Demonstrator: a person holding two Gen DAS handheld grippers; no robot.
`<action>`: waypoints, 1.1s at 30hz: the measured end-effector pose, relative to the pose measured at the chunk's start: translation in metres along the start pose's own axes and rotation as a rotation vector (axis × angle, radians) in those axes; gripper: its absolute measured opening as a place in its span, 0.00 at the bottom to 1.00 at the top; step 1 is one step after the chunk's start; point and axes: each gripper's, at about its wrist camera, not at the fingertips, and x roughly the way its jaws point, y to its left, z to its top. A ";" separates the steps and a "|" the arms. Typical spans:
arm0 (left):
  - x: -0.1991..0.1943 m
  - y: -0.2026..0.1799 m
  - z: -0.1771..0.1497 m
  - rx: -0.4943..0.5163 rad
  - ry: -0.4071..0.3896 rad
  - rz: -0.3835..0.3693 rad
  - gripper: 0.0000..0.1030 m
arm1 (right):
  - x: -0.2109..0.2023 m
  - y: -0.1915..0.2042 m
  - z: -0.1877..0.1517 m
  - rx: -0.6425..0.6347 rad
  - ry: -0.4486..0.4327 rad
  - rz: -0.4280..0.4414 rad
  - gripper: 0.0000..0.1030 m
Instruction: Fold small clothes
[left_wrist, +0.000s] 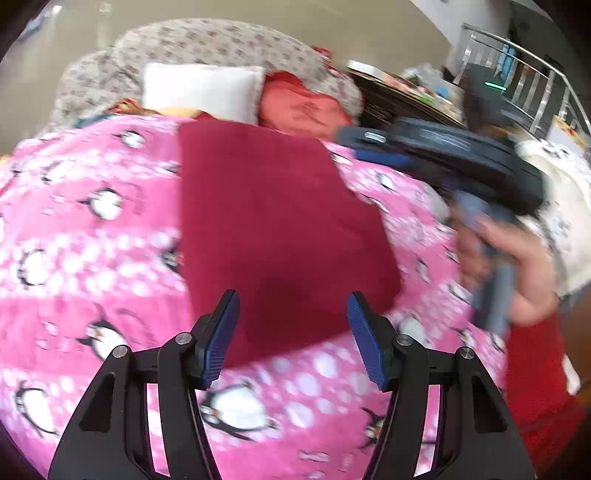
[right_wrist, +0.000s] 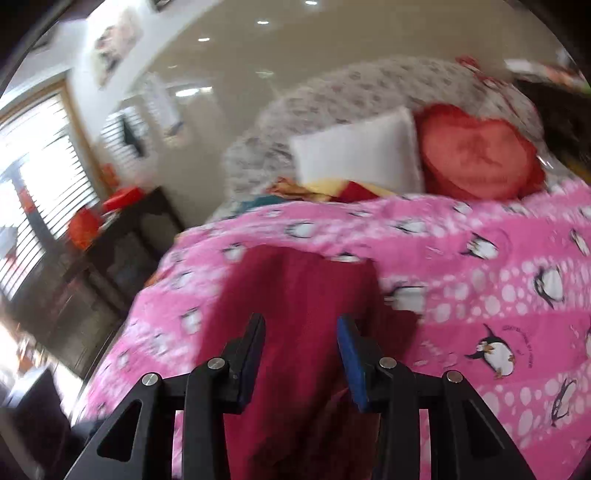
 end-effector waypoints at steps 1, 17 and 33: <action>0.001 0.006 0.001 -0.023 -0.008 0.025 0.59 | -0.002 0.011 -0.005 -0.030 0.026 0.014 0.38; 0.021 0.026 -0.033 -0.103 -0.001 0.183 0.60 | -0.025 0.040 -0.074 -0.125 0.026 -0.134 0.34; 0.032 0.021 -0.015 -0.098 -0.022 0.205 0.60 | 0.004 0.014 -0.087 -0.008 0.067 -0.136 0.45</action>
